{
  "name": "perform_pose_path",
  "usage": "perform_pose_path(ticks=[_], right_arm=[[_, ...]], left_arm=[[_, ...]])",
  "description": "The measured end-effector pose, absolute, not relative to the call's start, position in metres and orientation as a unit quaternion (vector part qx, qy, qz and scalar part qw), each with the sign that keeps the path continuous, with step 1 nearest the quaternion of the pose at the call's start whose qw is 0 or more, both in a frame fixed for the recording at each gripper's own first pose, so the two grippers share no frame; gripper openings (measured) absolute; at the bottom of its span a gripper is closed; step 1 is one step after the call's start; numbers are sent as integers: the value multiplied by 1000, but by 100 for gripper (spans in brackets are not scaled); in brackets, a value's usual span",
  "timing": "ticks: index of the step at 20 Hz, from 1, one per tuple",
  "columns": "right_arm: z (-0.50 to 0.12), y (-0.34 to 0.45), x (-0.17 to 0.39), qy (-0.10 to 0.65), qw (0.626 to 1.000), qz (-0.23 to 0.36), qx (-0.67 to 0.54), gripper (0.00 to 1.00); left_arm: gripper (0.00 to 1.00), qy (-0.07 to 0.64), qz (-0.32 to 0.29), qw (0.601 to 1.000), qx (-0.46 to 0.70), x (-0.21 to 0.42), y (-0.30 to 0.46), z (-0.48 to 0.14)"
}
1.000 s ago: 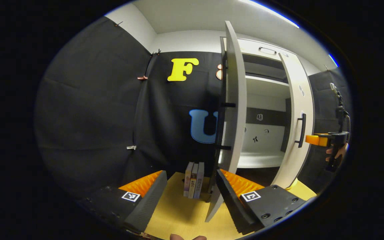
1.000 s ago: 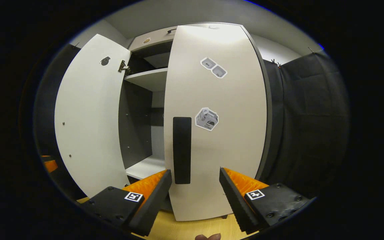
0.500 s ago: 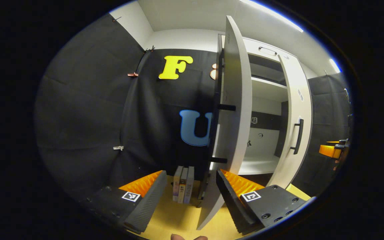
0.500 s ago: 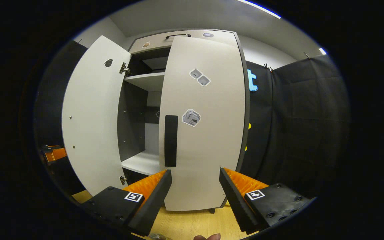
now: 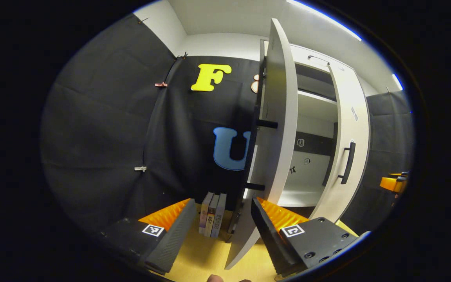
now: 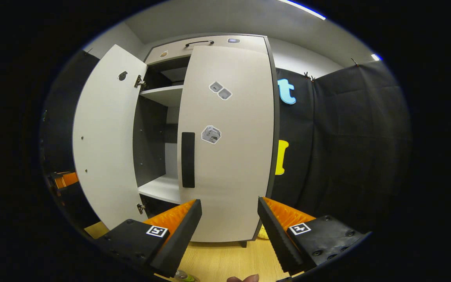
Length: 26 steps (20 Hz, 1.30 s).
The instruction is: Grasp the bottle in the cabinet with the left hand and place it on the coaster, then close the right door with the right hand and the left door with the left hand.
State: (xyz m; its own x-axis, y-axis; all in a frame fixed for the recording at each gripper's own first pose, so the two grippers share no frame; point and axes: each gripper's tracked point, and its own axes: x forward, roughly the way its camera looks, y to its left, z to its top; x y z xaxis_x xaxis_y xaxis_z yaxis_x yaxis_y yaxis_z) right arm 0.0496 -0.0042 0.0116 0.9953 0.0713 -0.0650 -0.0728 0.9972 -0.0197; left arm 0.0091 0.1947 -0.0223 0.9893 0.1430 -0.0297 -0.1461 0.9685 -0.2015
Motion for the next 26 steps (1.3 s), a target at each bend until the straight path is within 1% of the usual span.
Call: perform_pose_path(ticks=[6,14,21,26], right_arm=[[12,-25,50,36,999,33,-1,96],[2,-61,49,48,999,14,10,96],[-3,-105,36,52,999,-10,14,96],[-6,-130,27,55,998,-26,20,96]], left_arm=[[91,10,53,994,-92,9,147,-17],[91,13,19,997,-74,25,98,-13],[91,9,-34,998,-46,48,38,-6],[91,10,-45,998,-35,81,5,-6]])
